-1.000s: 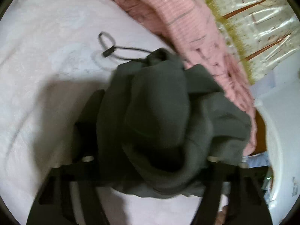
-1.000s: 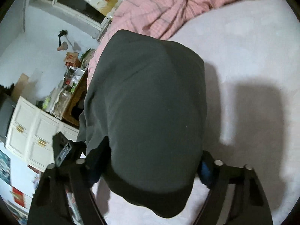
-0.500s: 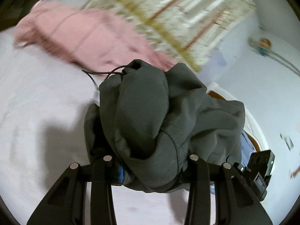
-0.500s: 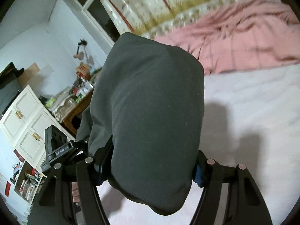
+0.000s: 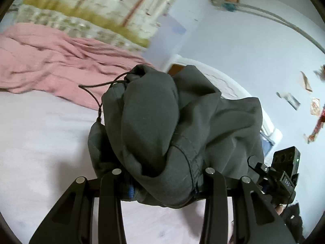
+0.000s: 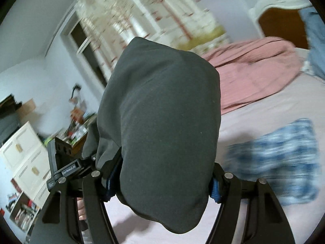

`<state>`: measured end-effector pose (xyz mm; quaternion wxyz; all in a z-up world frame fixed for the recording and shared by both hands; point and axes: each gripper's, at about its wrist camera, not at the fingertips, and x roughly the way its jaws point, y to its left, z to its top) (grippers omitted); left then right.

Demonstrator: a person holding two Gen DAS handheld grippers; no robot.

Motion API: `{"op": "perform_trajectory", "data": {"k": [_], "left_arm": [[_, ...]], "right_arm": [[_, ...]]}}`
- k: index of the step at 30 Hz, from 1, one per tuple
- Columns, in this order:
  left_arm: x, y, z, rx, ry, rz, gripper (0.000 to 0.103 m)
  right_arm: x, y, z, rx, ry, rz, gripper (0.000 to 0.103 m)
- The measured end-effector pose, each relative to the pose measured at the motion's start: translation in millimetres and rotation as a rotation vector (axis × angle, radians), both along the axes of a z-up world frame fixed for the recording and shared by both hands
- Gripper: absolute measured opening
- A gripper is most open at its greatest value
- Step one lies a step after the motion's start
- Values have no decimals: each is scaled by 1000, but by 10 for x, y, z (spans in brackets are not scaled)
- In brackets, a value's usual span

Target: Fold large clothes

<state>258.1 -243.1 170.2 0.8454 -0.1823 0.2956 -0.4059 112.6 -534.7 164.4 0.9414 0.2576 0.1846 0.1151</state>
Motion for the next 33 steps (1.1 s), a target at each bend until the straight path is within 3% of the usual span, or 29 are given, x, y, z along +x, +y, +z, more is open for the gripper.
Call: {"op": "perform_trajectory", "data": {"k": [4,6,7,8,9,10,11,13,16,18,22,25,27,29,33], "left_arm": [[148,-752,-305,-19,21,-51,38],[336,-1202,-651,54,56,-77,38],[445,-1427,-899,103,124,-92,39],[628,-1645,-1287,167,255,-96,39],[711,-1742,-1570,192,314,-68,47],[708,-1767,-1676,187,285,-50,54],[634,-1784,-1636,204,196,-42,55],[519,-1819,-1466,284,109,-5,62],[438,-1818,-1334,342,39,18,70],[358,-1738,-1295,341,7,47,76],[-2,-1486,-1008,361,-220,205,81],[-305,-1184,-688,302,-337,257,89],[-505,-1012,-492,283,-408,278,93],[-758,-820,-330,255,-492,292,102],[-1226,-484,-175,234,-647,364,103]], "right_arm": [[-194,-690,-132,-6,-11,-91,72],[-162,-1055,-379,7,21,-141,73],[-107,-1238,-558,37,66,-177,73],[-12,-1401,-816,60,140,-224,73],[79,-1529,-1049,71,219,-267,73],[160,-1651,-1317,91,300,-306,73],[196,-1746,-1559,130,327,-333,77],[126,-1735,-1581,116,245,-346,82],[127,-1533,-1359,-93,252,-445,88],[110,-1453,-1281,-157,274,-478,88],[-151,-1119,-930,-357,237,-619,90],[-370,-748,-655,-487,173,-661,95],[-541,-473,-468,-520,115,-645,103],[-716,-206,-294,-522,60,-630,103],[-996,225,-55,-483,-88,-624,103]]}}
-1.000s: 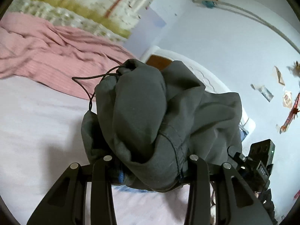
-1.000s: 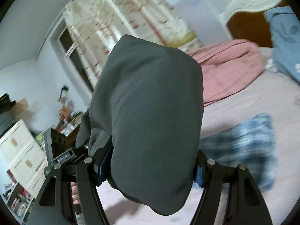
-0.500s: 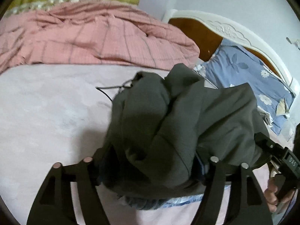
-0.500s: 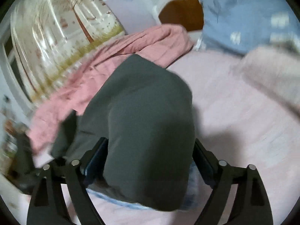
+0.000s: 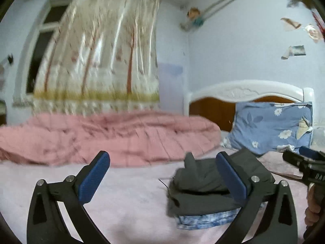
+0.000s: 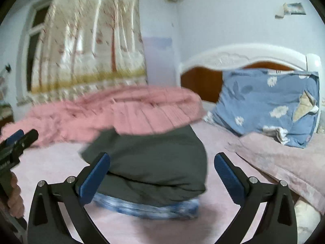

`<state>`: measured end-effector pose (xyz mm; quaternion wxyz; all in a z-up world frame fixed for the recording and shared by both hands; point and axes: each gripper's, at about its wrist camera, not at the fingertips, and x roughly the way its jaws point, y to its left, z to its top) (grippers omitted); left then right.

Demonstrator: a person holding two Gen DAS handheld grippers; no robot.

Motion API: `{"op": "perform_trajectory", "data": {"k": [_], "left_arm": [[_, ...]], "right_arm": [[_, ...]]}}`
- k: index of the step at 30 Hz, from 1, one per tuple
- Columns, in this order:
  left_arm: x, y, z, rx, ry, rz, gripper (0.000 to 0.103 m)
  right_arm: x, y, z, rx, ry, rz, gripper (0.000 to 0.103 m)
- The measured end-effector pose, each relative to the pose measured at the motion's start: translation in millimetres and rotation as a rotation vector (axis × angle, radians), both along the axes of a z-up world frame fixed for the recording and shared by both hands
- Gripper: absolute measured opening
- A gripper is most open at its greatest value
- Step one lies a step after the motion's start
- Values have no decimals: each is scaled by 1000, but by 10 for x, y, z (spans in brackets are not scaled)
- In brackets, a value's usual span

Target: Fold large clothes

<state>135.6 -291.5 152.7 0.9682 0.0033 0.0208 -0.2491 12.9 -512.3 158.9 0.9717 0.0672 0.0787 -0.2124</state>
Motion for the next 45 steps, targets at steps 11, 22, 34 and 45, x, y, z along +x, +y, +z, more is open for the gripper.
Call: {"op": "perform_trajectory", "data": {"k": [11,22,34,45], "left_arm": [[-403,251,-989,44,-53,100,103],[-320,226,-1148,45,-27,110,103],[-291,227,-1133,45,-16,110,103],[-297,239,-1141,45,-12,110,103]], "right_arm": [[-159,652,-745,-105,-80,-5,103],[135,548,-1295,-77,10,-31,103],[160,611,-1287,-141,5,-38,103],[130,604,-1286,-149,-8,-49,103]]}}
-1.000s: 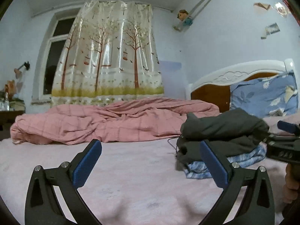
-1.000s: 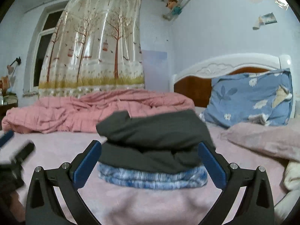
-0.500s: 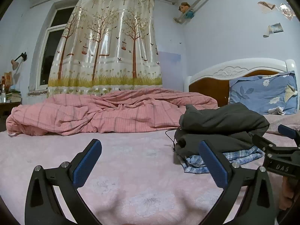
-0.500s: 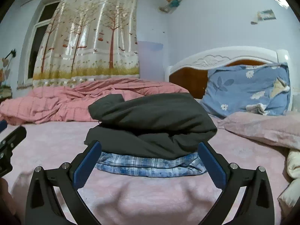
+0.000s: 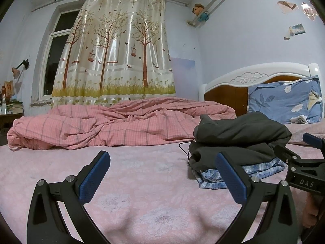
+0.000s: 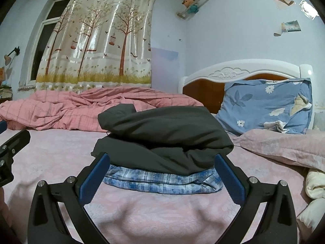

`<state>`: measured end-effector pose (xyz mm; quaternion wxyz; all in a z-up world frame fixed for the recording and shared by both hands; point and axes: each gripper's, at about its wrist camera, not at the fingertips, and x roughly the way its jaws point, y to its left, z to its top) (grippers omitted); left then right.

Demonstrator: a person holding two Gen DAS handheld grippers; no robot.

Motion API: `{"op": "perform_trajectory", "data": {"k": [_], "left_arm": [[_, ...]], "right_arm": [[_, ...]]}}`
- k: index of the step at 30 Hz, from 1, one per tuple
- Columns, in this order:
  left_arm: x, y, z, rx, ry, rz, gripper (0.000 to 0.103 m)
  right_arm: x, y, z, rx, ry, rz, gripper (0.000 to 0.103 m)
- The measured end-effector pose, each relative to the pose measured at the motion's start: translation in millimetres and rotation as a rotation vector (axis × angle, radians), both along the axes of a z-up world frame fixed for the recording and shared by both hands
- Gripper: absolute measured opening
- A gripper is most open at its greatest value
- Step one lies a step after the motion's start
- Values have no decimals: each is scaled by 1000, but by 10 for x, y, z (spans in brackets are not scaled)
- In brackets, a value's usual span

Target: Fold large clothes

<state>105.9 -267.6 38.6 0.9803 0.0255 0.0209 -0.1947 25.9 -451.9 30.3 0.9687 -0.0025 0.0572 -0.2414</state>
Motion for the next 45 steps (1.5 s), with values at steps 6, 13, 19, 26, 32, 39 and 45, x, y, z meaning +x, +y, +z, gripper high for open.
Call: {"op": "perform_trajectory", "data": {"k": [6,13,19,26,32,39,45], "left_arm": [[6,-23,-5,3,1,4,103],[-6,0,-6,7,1,0,103],[2,73,-6,6,22,-21,103],[-9,138,6,4,17,-27,103],[-12,189,13,2,14,-31,103],[-15,202,14,3,14,-33,103],[-23,218,11,12,11,-39,103]], "right_arm": [[-9,3,-6,-5,12,5,103],[11,-27,-1,-5,11,9,103],[18,-38,1,-1,10,12,103],[14,-12,15,-13,15,15,103],[12,7,16,-15,17,14,103],[91,-89,11,-20,28,34,103],[98,-104,7,-20,26,35,103]]}}
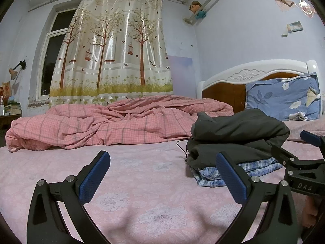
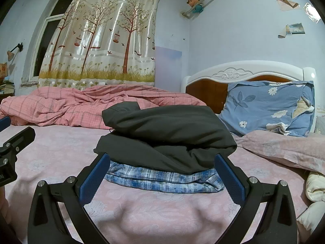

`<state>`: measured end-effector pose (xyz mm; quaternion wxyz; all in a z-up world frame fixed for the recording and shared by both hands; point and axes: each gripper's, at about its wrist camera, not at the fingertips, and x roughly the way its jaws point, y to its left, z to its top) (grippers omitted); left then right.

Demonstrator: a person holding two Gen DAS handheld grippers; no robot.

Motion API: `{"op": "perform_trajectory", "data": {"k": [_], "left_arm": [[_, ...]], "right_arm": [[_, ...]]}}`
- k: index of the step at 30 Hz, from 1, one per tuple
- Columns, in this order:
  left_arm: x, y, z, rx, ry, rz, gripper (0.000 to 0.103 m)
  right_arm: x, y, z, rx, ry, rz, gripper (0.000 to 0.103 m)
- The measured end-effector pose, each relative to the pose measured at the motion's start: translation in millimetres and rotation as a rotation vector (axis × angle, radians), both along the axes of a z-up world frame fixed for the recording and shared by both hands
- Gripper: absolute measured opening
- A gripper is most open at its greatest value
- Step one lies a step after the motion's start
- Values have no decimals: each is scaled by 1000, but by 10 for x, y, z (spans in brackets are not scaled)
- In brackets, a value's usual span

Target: Fold large clothes

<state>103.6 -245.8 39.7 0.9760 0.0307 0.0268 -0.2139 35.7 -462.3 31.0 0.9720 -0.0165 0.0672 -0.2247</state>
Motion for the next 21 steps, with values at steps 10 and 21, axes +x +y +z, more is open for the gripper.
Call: {"op": "perform_trajectory", "data": {"k": [10,21], "left_arm": [[-37,69,1,8,-15,-6,103],[20,192,3,-3,16,-21,103]], "right_arm": [[12,-12,-4,-1,5,1,103],[12,-13,-6,-1,6,1,103]]}}
